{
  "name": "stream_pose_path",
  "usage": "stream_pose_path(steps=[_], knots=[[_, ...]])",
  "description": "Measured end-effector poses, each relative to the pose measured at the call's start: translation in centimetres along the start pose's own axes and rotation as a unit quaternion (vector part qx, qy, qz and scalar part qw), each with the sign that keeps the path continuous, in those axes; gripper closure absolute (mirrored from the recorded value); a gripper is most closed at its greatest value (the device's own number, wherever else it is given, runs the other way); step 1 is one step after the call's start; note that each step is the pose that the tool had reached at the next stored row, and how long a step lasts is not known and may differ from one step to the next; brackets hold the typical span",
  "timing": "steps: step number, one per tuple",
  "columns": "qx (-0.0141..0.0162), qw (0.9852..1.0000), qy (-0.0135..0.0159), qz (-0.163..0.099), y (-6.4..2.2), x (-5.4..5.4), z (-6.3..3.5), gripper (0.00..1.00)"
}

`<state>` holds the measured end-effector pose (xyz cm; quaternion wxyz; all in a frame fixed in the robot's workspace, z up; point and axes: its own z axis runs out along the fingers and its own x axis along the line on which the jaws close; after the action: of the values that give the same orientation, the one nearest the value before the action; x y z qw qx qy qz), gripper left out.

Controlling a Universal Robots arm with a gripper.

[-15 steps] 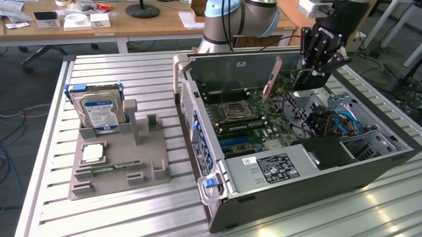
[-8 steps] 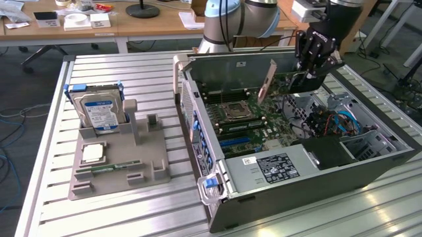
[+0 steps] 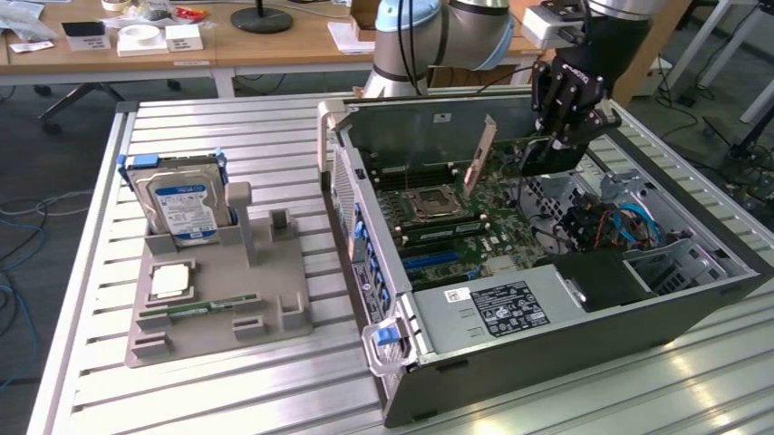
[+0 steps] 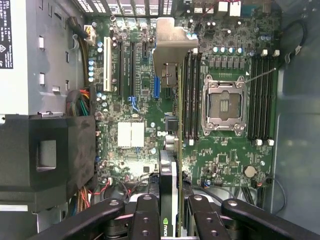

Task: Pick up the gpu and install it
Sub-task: 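Insert the gpu into the slot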

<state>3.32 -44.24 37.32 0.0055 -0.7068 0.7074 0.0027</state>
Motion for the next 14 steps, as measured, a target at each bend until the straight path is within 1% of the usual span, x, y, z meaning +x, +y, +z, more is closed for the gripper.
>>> stream_pose_path(steps=[6,14], knots=[[0.0,1.0,-0.0002,0.0,0.04,-0.01,0.07,0.73],[0.0,1.0,-0.0001,0.0,0.64,0.0,0.69,0.73]])
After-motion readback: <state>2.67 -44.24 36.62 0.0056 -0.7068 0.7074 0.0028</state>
